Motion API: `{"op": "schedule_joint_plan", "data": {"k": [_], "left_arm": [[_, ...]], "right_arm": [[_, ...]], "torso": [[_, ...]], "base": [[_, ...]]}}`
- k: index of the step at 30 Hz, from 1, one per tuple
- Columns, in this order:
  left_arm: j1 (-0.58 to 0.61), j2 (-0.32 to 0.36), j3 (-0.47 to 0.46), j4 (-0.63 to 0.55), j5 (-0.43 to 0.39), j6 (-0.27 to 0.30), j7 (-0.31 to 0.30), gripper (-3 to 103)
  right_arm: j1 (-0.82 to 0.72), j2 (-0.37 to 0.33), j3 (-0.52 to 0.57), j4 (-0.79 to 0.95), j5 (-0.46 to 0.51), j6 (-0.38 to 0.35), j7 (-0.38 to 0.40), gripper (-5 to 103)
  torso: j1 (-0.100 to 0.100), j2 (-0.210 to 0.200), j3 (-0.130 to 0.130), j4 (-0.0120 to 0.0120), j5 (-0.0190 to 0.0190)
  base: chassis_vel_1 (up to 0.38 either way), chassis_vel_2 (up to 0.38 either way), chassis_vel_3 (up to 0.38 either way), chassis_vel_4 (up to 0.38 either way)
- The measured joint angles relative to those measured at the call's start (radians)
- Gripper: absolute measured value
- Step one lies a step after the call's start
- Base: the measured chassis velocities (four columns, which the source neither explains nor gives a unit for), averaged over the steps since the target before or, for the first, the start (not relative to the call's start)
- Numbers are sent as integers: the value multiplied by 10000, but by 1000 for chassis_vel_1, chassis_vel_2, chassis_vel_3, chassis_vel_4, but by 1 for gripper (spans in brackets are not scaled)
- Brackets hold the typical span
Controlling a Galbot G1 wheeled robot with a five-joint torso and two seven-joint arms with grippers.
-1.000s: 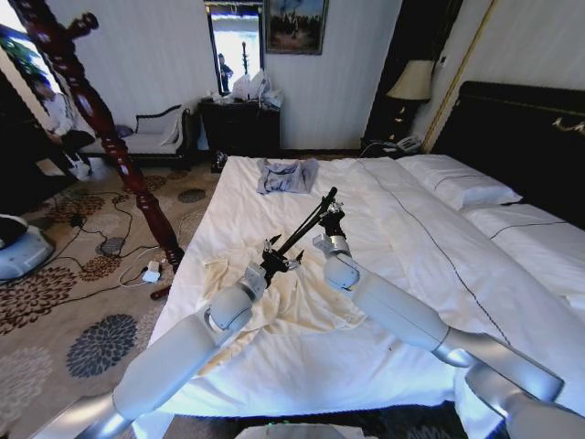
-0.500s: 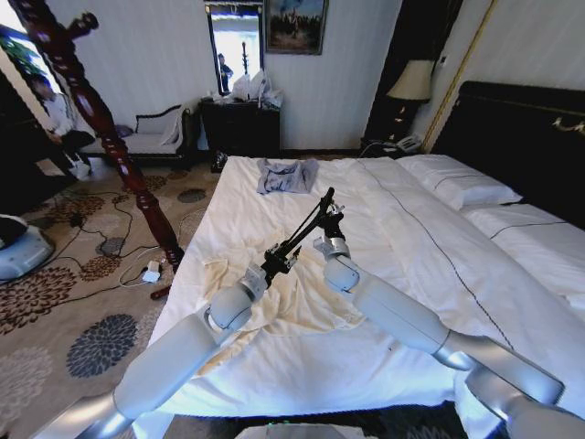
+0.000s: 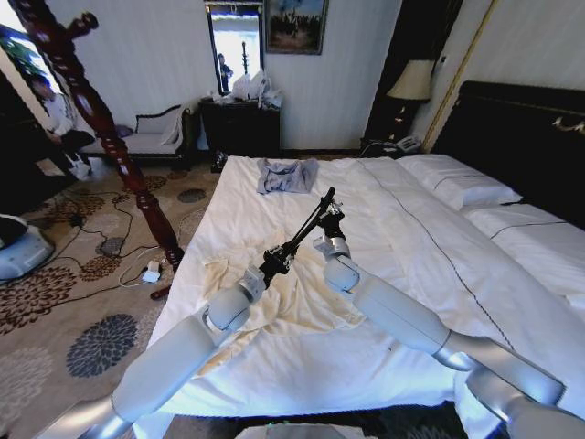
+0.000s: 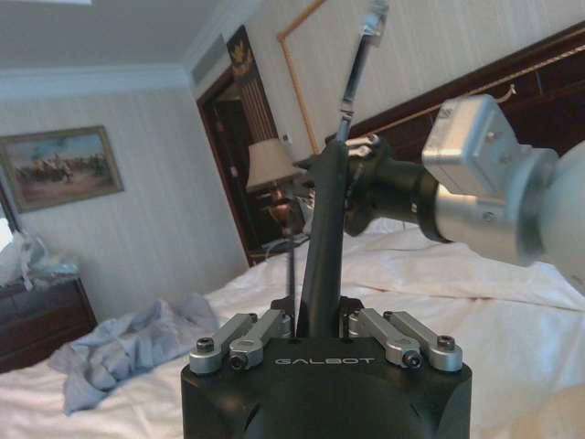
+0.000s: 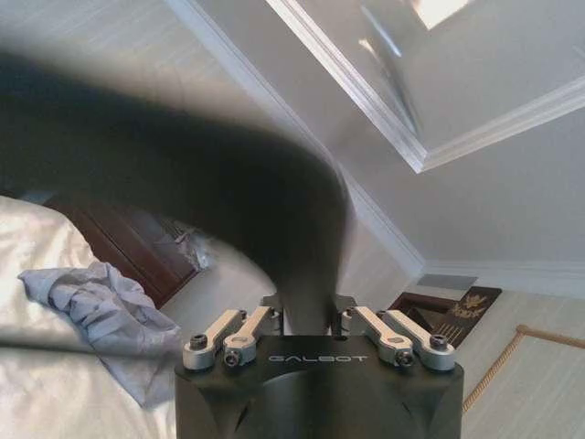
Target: Pick up the clothes from the bed and hang them on the clothes hanger.
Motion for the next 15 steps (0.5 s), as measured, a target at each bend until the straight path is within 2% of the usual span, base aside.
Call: {"op": "schedule_joint_plan", "data": {"k": [2,5,7,8,10,11,12,13,15], "left_arm": [[180,7,-228,-13,72,-39,-16,18],[338,7,-414,-48,146,-80,-17,17],[509,33,-614,-96,219,-127,-17,17],[509,33,-614,-96,219,-127,-17,17],[678,70,-826,-152,244,-161,-19,17],[755,82,-935,-181,248,-170,-19,17],[935,111,-1264,-259,246,-194,-25,17],[935,111,-1264,-259,246,-194,-25,17],[1232,131,-1809,-440,100,-232,-53,17]], "right_arm": [[-64,-18,43,-26,-35,138,-72,34],[-140,-15,63,-40,-63,248,-199,39],[-208,-23,73,-32,-76,299,-260,50],[-208,-23,73,-32,-76,299,-260,50],[-283,-47,93,-5,-97,309,-275,61],[-324,-65,117,11,-110,312,-277,61],[-489,-133,234,52,-135,337,-279,66],[-489,-133,234,52,-135,337,-279,66],[-843,-302,496,75,-142,467,-313,78]], "torso": [[0,0,0,0,-1],[0,0,0,0,1],[0,0,0,0,0],[0,0,0,0,0],[0,0,0,-1,0],[0,0,0,1,-1],[0,0,0,3,-1],[0,0,0,3,-1],[0,0,0,1,-1]], "base": [[0,0,0,0],[0,0,0,0],[0,0,0,0],[0,0,0,0],[0,0,0,0],[0,0,0,0],[0,0,0,0],[0,0,0,0],[0,0,0,0]]}}
